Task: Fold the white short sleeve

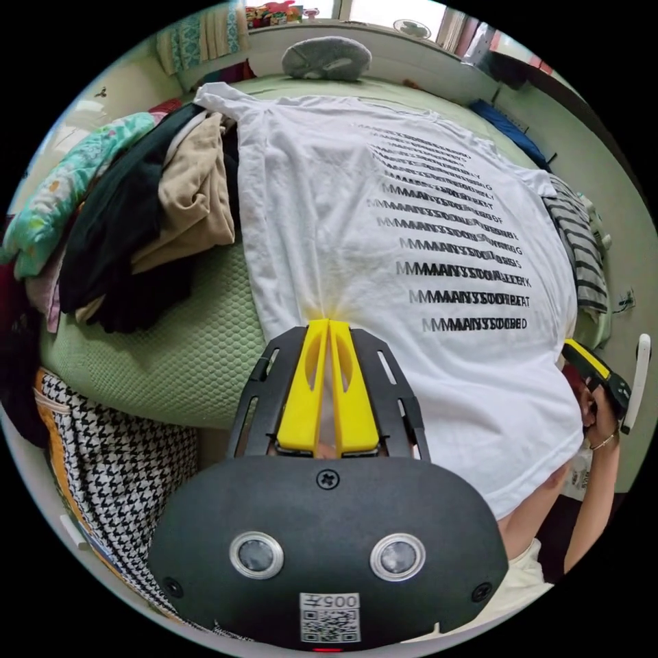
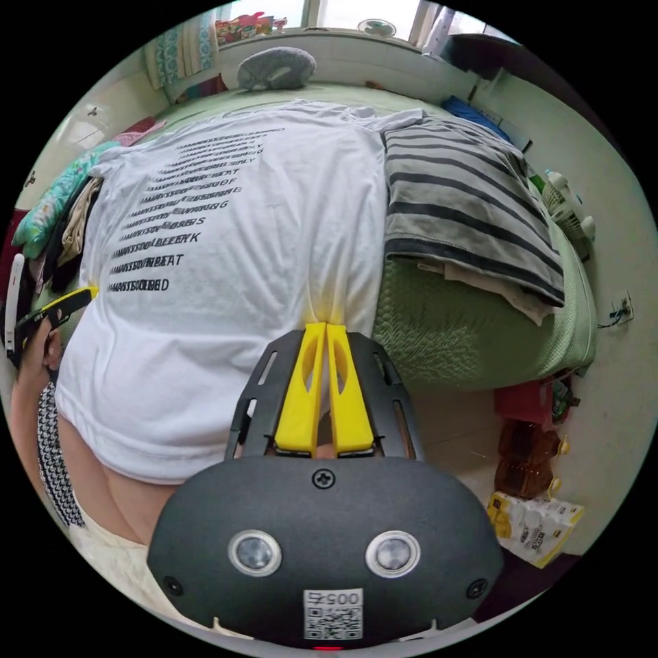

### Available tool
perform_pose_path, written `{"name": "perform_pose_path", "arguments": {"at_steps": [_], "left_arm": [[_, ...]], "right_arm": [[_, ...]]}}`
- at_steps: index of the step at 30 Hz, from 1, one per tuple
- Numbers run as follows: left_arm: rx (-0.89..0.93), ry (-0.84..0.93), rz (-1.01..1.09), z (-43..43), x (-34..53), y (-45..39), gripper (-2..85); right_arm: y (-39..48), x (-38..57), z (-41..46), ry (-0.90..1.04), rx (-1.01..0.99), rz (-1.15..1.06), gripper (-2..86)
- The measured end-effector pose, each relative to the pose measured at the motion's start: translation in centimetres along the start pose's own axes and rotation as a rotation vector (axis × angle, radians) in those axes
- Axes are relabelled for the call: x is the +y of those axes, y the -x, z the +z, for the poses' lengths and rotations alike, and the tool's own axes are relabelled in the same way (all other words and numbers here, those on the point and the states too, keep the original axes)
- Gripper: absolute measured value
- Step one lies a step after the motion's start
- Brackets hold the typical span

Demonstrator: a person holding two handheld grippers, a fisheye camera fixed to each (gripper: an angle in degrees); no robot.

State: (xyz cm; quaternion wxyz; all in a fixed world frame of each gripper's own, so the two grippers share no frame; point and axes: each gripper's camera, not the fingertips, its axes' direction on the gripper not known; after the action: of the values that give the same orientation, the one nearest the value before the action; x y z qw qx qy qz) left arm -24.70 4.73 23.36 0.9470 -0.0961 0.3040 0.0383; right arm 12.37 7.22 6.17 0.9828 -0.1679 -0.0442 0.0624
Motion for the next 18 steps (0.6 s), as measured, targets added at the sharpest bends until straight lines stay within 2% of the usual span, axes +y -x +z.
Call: {"name": "perform_pose_path", "arguments": {"at_steps": [4,10,14,18], "left_arm": [[0.038,-0.046,0.017,-3.6,1.9,0.4,-0.6],[0.114,-0.195,-0.085,-9.7,5.5,1.1,-0.7],[0.128,-0.113,-0.085,-9.5,6.3,-0.6,-0.7],[0.231,-0.130,-0.100,-12.3,8.4,-3.2,-0.7]], "right_arm": [[-1.4,1.5,-2.0,0.058,-0.064,-0.018,-1.1],[-2.1,4.2,-7.9,-0.024,-0.171,0.063,-1.0],[1.1,4.6,-9.1,-0.040,-0.190,0.009,-1.0],[3.9,5.1,-10.3,0.024,-0.220,0.068,-1.0]]}}
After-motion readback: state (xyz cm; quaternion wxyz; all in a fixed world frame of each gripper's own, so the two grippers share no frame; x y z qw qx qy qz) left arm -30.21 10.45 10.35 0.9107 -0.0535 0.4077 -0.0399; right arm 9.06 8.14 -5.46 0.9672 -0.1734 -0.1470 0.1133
